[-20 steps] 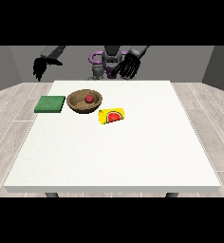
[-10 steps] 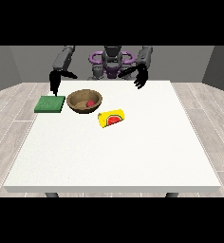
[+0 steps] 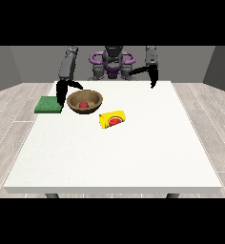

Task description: Pick the cup and pour the ball into the bowl, then pick the bowl and place it on the pad

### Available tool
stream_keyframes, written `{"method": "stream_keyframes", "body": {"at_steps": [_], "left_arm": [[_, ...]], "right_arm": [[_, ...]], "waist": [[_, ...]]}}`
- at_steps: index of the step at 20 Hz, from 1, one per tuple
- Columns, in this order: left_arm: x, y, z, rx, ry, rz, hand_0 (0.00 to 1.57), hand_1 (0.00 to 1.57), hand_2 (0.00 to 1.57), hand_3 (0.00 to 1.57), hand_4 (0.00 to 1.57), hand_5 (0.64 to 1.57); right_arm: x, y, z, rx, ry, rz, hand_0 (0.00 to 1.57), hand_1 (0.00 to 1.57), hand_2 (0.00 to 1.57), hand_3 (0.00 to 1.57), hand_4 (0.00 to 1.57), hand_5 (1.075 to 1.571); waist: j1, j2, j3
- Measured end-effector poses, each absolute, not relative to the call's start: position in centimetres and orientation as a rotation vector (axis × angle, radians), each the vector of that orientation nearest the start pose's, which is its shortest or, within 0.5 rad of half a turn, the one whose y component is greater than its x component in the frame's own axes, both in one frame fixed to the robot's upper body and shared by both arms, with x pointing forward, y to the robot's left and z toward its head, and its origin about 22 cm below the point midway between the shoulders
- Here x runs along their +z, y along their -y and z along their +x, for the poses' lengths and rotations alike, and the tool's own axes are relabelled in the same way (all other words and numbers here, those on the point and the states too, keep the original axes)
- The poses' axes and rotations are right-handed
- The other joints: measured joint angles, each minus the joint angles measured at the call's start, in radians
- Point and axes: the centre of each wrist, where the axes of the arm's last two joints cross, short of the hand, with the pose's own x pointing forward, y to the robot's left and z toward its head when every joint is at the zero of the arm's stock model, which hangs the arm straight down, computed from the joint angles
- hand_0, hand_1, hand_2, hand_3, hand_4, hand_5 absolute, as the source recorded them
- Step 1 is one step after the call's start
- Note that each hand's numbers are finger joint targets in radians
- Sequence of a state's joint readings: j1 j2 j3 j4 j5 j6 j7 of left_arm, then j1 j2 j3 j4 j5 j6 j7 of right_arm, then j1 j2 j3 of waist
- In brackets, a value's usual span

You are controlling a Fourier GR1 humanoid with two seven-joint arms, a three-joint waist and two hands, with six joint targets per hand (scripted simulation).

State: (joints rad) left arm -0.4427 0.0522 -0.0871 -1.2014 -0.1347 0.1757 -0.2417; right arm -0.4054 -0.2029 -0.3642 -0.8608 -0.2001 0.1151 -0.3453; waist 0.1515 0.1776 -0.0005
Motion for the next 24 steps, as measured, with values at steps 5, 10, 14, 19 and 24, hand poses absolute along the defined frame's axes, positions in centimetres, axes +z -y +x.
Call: {"method": "stream_keyframes", "body": {"at_steps": [5, 10, 14, 19, 24], "left_arm": [[3.5, -19.5, 33.7, -0.252, 1.88, 0.114, 0.0, 0.0, 0.0, 0.0, 0.0, 1.565], [4.5, -20.9, 33.7, -0.258, 1.924, 0.118, 0.0, 0.0, 0.0, 0.0, 0.0, 1.566], [5.0, -20.5, 33.0, -0.276, 1.926, 0.106, 0.0, 0.0, 0.0, 0.0, 0.0, 1.565], [6.8, -20.7, 33.2, -0.292, 1.968, 0.086, 0.0, 0.0, 0.0, 0.0, 0.47, 1.564], [8.0, -19.6, 33.5, -0.318, 2.002, 0.053, 0.0, 0.0, 0.0, 0.0, 0.71, 1.515]], "right_arm": [[-5.1, 32.4, 32.6, -0.262, 1.626, -0.049, 0.0, 0.0, 0.0, 0.0, 0.2, 1.562], [-5.7, 32.5, 33.1, -0.261, 1.649, -0.046, 0.0, 0.0, 0.0, 0.0, 0.14, 1.564], [-6.3, 32.3, 33.2, -0.276, 1.657, -0.044, 0.0, 0.0, 0.0, 0.0, 0.39, 1.57], [-7.2, 32.5, 32.5, -0.332, 1.603, -0.143, 1.57, 1.57, 1.57, 1.09, 0.85, 1.505], [-7.6, 33.0, 31.4, -0.217, 1.601, -0.396, 1.57, 1.57, 1.57, 1.49, 0.93, 1.563]], "waist": [[-0.009, -0.005, 0.0007], [-0.005, 0.037, 0.0003], [0.008, 0.037, -0.0044], [0.043, 0.047, -0.0264], [0.087, 0.06, -0.0377]]}}
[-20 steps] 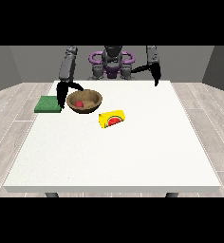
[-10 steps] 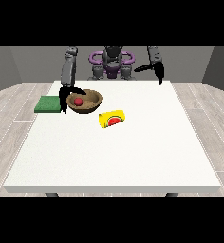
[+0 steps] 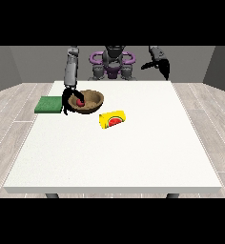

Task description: Pick the cup and pour the ball into the bowl, then pick the bowl and place it on the pad

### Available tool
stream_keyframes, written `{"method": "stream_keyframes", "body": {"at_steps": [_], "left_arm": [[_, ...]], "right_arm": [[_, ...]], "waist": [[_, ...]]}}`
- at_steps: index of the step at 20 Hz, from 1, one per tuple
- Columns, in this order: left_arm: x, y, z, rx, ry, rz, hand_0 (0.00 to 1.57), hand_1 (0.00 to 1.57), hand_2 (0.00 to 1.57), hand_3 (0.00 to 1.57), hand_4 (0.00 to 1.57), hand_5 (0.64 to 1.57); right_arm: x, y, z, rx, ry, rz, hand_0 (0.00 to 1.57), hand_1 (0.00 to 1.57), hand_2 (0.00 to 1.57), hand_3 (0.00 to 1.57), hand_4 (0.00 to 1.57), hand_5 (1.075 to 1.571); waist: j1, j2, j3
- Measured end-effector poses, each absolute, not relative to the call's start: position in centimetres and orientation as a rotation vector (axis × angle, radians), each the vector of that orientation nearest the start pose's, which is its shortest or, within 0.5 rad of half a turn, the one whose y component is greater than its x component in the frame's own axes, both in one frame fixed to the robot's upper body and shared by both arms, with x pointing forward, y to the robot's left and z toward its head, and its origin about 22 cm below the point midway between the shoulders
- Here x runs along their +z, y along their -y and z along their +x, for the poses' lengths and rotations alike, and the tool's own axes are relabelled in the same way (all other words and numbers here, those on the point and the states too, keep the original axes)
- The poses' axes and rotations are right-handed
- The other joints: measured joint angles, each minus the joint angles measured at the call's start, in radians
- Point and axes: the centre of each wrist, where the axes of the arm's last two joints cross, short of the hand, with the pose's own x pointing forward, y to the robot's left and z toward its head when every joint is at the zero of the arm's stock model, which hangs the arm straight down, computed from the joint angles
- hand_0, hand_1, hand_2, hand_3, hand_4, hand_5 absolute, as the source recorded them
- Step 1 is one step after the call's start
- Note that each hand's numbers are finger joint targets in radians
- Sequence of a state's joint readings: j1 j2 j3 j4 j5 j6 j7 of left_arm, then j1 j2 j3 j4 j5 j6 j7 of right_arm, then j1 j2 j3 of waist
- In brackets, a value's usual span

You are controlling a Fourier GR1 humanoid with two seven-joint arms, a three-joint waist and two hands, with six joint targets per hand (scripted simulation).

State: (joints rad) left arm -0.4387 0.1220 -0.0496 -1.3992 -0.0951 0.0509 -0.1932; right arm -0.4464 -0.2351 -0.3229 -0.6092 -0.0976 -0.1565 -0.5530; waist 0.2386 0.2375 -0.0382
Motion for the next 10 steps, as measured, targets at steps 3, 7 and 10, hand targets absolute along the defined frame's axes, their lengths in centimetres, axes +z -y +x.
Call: {"method": "stream_keyframes", "body": {"at_steps": [3, 7, 10], "left_arm": [[7.8, -19.6, 33.8, -0.324, 1.984, 0.038, 0.0, 0.0, 0.0, 0.0, 0.9, 1.466], [5.6, -20.8, 33.6, -0.287, 1.914, 0.045, 0.0, 0.0, 0.0, 0.0, 0.97, 1.423], [3.1, -23.4, 33.3, -0.233, 1.834, 0.083, 0.0, 0.0, 0.0, 0.0, 1.0, 1.41]], "right_arm": [[-7.1, 33.7, 31.3, -0.152, 1.533, -0.543, 1.57, 1.57, 1.57, 1.26, 0.9, 1.566], [-6.3, 34.3, 31.8, -0.097, 1.362, -0.622, 1.57, 1.57, 1.57, 0.94, 0.84, 1.563], [-5.3, 33.2, 32.9, -0.05, 1.242, -0.628, 1.57, 1.57, 1.57, 0.86, 0.82, 1.564]], "waist": [[0.014, -0.014, 0.0009], [0.002, -0.081, 0.0156], [-0.06, -0.156, 0.0256]]}}
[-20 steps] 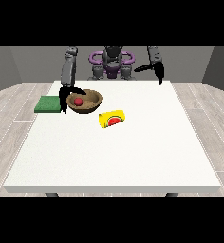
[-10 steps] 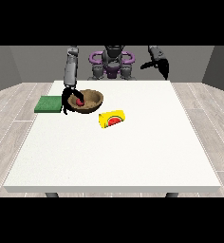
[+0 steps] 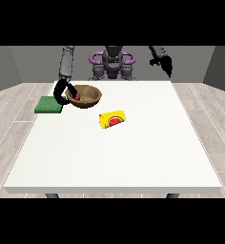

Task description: Pick the cup and pour the ball into the bowl, then pick the bowl and place it on the pad

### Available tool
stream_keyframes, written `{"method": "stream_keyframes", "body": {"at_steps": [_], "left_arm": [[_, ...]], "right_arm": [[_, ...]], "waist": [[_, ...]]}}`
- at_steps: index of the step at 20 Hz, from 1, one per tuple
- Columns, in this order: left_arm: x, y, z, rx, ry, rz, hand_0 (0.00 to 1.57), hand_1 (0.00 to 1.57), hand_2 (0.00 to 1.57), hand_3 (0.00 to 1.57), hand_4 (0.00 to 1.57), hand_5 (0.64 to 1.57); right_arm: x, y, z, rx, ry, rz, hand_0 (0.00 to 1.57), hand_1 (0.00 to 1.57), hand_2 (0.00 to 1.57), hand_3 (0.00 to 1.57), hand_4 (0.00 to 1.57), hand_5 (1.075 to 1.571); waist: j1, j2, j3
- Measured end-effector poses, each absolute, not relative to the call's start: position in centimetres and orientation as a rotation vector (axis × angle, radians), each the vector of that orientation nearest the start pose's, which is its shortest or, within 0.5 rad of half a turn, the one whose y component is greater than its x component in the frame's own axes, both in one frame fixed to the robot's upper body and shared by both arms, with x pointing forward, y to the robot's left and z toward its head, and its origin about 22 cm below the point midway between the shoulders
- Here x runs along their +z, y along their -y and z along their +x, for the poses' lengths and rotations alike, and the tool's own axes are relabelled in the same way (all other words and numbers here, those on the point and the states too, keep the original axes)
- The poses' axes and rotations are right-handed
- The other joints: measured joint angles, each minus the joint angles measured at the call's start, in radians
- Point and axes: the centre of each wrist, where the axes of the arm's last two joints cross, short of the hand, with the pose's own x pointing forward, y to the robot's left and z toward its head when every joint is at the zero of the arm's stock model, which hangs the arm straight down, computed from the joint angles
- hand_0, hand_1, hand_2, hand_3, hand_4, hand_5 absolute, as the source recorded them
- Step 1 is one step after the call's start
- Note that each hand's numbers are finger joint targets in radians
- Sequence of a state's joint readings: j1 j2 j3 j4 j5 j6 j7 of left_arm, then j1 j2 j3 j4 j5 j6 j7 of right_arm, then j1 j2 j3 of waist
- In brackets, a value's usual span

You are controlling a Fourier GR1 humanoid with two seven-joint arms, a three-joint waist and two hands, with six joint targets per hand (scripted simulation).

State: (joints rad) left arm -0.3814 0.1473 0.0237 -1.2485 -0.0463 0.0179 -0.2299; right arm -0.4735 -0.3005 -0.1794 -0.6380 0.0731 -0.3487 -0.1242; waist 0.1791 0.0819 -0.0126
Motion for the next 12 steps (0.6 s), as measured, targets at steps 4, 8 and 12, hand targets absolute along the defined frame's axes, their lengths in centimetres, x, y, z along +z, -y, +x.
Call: {"method": "stream_keyframes", "body": {"at_steps": [4, 8, 12], "left_arm": [[0.1, -25.2, 32.1, -0.178, 1.73, 0.122, 0.0, 0.0, 0.0, 0.0, 1.01, 1.407], [-1.5, -26.6, 30.8, -0.14, 1.681, 0.158, 0.0, 0.0, 0.0, 0.0, 1.0, 1.414], [0.2, -27.6, 31.6, -0.138, 1.742, 0.157, 0.0, 0.0, 0.0, 0.0, 1.03, 1.43]], "right_arm": [[-2.5, 32.4, 35.1, -0.001, 1.139, -0.618, 1.57, 1.57, 1.57, 0.78, 0.82, 1.568], [-0.3, 34.3, 35.6, 0.002, 1.092, -0.588, 1.57, 1.57, 1.57, 0.75, 0.79, 1.57], [1.9, 38.4, 35.2, -0.027, 1.132, -0.604, 1.57, 1.57, 1.57, 0.22, 0.88, 1.57]], "waist": [[-0.072, -0.102, 0.0069], [-0.12, -0.144, 0.01], [-0.121, -0.077, 0.012]]}}
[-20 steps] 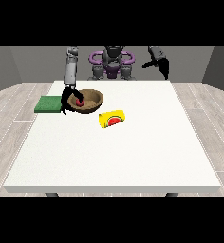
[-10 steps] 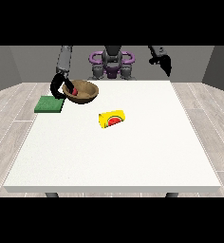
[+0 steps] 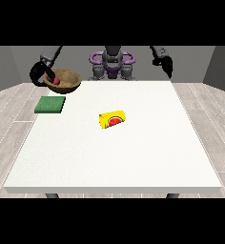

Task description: Pick the cup and pour the ball into the bowl, then pick the bowl and place it on the pad

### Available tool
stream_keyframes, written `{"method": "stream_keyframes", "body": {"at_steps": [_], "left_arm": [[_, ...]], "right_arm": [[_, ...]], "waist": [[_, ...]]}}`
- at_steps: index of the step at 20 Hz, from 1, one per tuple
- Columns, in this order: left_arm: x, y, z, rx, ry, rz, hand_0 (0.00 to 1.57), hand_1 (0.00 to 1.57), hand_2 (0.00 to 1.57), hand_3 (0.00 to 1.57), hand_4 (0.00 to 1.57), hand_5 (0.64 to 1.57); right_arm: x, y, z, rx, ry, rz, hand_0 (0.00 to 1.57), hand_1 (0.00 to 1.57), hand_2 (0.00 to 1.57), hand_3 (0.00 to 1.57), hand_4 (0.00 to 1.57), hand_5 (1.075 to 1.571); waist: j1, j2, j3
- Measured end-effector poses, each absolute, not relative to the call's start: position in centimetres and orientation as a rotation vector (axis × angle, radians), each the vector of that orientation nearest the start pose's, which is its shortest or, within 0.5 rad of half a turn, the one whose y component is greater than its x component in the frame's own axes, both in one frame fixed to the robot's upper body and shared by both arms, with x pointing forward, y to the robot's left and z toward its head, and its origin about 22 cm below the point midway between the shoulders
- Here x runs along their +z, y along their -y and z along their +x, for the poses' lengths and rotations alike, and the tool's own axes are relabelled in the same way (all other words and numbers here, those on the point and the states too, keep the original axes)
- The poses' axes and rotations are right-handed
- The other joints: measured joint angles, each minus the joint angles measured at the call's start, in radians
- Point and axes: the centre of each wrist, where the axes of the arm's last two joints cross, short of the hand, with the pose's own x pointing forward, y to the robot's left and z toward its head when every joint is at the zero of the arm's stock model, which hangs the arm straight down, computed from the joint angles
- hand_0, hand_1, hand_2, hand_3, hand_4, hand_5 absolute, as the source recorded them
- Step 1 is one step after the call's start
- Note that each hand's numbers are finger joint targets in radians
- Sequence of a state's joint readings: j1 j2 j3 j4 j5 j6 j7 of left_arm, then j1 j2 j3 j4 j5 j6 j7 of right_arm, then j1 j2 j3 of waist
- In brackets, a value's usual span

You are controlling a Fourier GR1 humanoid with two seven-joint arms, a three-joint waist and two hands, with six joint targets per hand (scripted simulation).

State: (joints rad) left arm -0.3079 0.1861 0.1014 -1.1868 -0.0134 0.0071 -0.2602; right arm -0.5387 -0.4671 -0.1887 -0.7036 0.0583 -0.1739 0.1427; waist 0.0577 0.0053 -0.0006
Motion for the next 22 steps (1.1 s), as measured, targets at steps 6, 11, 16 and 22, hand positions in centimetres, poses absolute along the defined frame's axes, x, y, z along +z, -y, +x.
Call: {"method": "stream_keyframes", "body": {"at_steps": [6, 11, 16, 22], "left_arm": [[0.9, -29.5, 31.7, -0.126, 1.787, 0.151, 0.0, 0.0, 0.0, 0.0, 1.29, 1.51], [4.6, -37.1, 31.7, -0.064, 1.863, 0.185, 0.0, 0.0, 0.0, 0.0, 1.3, 1.571], [8.1, -44.1, 30.5, -0.002, 1.934, 0.219, 0.0, 0.0, 0.0, 0.0, 1.25, 1.569], [9.8, -49.2, 28.8, 0.038, 1.98, 0.245, 0.0, 0.0, 0.0, 0.0, 1.19, 1.559]], "right_arm": [[3.7, 40.9, 34.9, -0.039, 1.166, -0.624, 1.57, 1.57, 1.57, 0.0, 0.89, 1.571], [4.1, 42.9, 33.8, -0.08, 1.206, -0.648, 1.57, 1.57, 1.57, 0.0, 0.86, 1.57], [4.4, 43.8, 33.4, -0.114, 1.276, -0.68, 1.57, 1.57, 1.57, 0.0, 0.79, 1.566], [5.1, 44.1, 33.7, -0.151, 1.323, -0.677, 1.57, 1.57, 1.57, 0.25, 0.54, 1.561]], "waist": [[0.007, 0.055, 0.0005], [0.025, 0.098, 0.0006], [0.036, 0.16, 0.0005], [0.027, 0.204, 0.0004]]}}
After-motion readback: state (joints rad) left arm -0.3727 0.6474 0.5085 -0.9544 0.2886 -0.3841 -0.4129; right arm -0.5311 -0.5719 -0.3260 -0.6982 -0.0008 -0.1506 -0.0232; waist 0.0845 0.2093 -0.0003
